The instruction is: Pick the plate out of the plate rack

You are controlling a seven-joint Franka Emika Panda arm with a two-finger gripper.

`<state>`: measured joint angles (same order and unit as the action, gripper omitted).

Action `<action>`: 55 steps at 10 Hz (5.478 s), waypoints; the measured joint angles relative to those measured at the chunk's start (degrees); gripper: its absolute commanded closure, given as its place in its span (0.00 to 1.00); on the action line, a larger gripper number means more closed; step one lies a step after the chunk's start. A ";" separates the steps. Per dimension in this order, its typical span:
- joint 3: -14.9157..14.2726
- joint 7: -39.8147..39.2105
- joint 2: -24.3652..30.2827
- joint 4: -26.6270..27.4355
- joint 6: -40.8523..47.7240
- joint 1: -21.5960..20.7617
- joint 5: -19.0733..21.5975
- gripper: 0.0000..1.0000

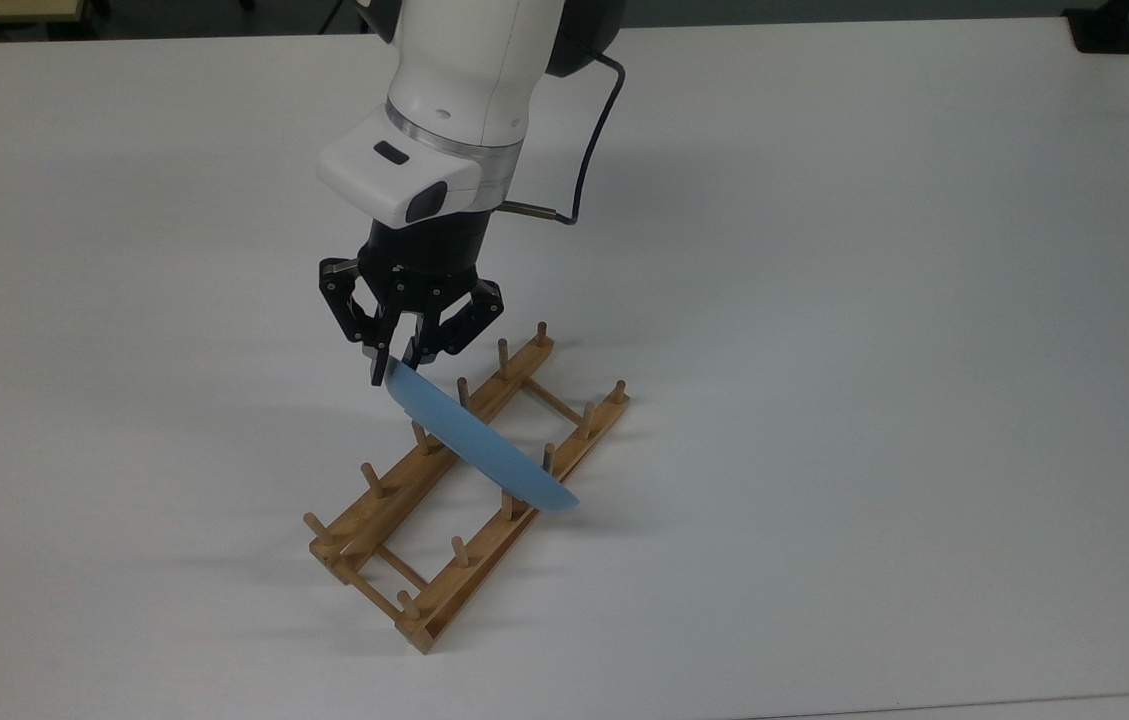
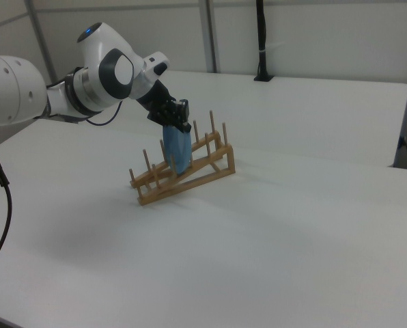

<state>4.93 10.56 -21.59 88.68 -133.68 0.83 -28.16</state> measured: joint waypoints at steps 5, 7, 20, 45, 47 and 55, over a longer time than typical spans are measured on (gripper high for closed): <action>0.00 1.26 0.05 -2.45 -0.01 -0.12 0.00 0.70; 0.00 1.47 0.04 -2.70 -0.01 -0.30 0.00 0.83; -0.32 1.63 2.23 -2.63 0.11 -0.27 -1.39 0.49; 0.39 -17.19 5.41 -2.17 29.32 -0.84 24.09 1.00; 0.42 -32.47 4.95 1.21 36.91 -1.18 24.14 1.00; 0.42 -52.64 -5.12 8.32 41.68 -2.27 20.04 0.00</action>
<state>5.35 -42.09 -26.72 97.00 -91.99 -1.44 -8.12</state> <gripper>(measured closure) 0.652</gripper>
